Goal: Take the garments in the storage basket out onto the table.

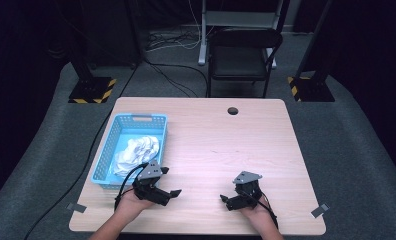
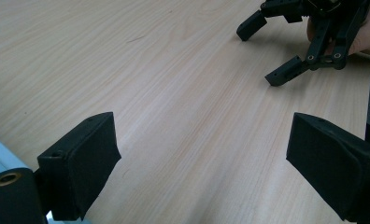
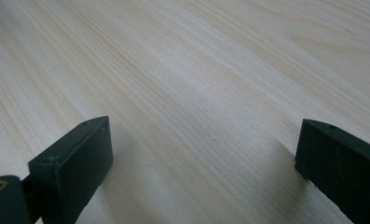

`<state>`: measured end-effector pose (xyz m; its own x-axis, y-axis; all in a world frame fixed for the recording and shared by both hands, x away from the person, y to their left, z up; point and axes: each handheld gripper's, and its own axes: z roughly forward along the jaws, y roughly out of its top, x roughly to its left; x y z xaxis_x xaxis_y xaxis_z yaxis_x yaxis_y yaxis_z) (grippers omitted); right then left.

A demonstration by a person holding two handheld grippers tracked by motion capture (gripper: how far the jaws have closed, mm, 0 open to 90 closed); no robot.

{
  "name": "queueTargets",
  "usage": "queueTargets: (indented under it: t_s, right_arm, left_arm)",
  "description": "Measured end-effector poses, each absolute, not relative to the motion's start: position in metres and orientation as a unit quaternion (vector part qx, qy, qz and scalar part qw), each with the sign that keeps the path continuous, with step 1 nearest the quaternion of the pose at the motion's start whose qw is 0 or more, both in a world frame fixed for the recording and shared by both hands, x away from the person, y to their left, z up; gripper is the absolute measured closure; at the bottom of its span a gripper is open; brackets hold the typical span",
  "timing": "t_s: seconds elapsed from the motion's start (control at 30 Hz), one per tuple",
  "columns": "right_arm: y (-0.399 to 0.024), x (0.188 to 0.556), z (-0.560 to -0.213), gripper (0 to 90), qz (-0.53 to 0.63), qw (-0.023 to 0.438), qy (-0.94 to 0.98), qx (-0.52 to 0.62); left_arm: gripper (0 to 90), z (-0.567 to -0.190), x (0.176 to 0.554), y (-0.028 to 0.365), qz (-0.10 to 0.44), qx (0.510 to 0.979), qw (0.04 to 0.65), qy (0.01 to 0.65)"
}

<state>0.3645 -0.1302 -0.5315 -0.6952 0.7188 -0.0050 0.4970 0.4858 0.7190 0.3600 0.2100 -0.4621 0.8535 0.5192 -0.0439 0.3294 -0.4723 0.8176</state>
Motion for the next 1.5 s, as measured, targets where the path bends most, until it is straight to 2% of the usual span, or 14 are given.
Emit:
queueTargets:
  t_s: [1.5]
  right_arm:
    - [-0.13, 0.365, -0.531, 3.5, 0.359, 0.155, 0.848, 0.358]
  left_arm:
    - [8.8, -0.456, 0.372, 0.235, 0.126, 0.834, 0.454, 0.286]
